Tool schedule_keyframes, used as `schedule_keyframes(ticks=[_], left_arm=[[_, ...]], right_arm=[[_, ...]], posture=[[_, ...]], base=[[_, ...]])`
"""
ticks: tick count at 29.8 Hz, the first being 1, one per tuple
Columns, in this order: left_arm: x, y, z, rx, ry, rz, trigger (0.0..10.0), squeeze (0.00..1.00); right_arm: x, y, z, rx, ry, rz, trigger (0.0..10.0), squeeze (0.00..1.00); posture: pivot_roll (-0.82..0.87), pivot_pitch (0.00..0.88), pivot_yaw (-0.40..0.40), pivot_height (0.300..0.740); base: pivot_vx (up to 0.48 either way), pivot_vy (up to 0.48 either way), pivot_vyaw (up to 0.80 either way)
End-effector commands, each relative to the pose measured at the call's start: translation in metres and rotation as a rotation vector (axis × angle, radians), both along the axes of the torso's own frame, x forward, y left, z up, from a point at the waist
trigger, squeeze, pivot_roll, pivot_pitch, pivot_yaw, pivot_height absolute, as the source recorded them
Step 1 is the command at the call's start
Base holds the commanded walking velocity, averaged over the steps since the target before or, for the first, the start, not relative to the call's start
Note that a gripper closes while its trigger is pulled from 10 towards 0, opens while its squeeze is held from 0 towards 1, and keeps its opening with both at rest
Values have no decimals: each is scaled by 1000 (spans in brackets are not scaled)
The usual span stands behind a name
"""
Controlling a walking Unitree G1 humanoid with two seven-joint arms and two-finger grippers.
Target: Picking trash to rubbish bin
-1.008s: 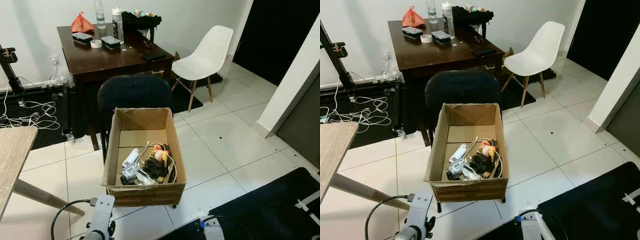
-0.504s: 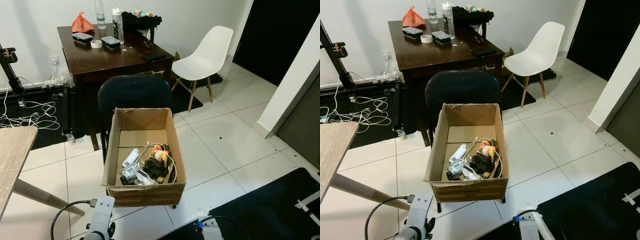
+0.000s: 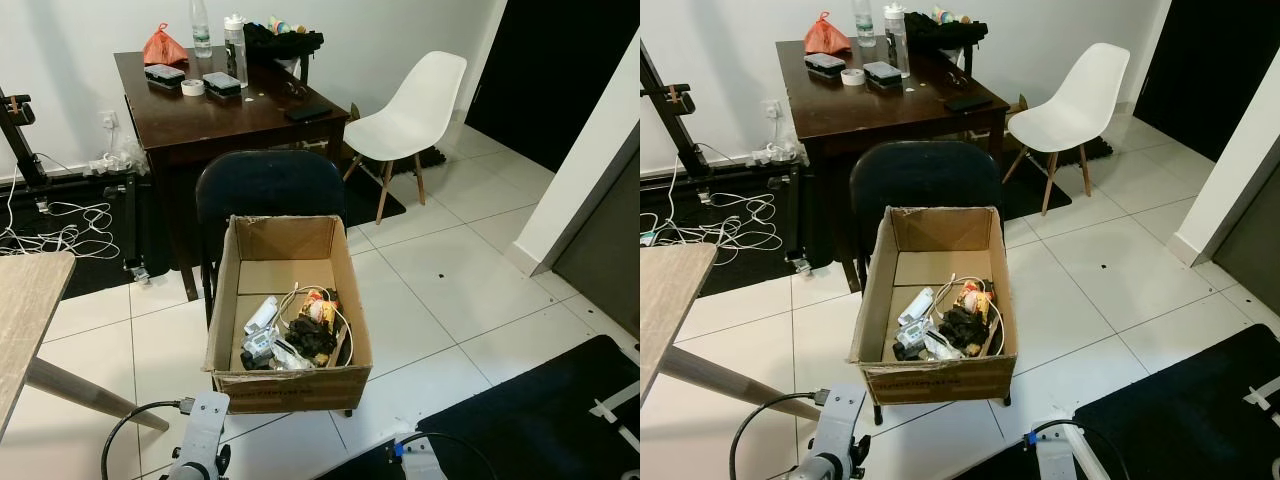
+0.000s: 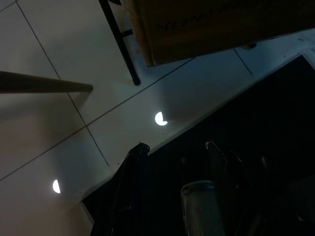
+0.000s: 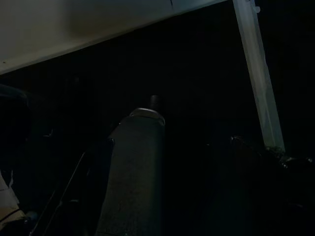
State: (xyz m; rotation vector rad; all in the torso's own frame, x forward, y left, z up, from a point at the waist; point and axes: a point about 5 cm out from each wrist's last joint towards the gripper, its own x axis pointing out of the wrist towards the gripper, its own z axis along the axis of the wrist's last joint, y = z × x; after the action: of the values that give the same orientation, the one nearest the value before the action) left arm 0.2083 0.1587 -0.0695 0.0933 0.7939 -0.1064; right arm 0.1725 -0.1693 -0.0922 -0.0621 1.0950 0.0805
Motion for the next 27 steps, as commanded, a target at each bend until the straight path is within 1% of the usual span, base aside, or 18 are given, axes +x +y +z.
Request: schedule_keyframes(ticks=[1, 9, 16, 27], left_arm=[[-6, -4, -3, -4, 15, -8, 10000, 0], [-7, -4, -4, -5, 21, -9, 10000, 0], [-12, -5, -7, -4, 32, -15, 10000, 0], [-16, -6, -9, -7, 37, -19, 10000, 0]], right_arm=[[-5, 2, -2, -6, 17, 13, 10000, 0], [-7, 2, -3, -5, 22, 8, 10000, 0], [-13, 1, -6, -12, 35, 15, 10000, 0], [-15, 2, -6, -10, 41, 21, 10000, 0]], posture=[[105, 24, -28, 740], [100, 24, -26, 740], [94, 10, -23, 740], [102, 0, -19, 740]], base=[[0, 0, 0], [0, 0, 0], [0, 0, 0], [0, 0, 0]])
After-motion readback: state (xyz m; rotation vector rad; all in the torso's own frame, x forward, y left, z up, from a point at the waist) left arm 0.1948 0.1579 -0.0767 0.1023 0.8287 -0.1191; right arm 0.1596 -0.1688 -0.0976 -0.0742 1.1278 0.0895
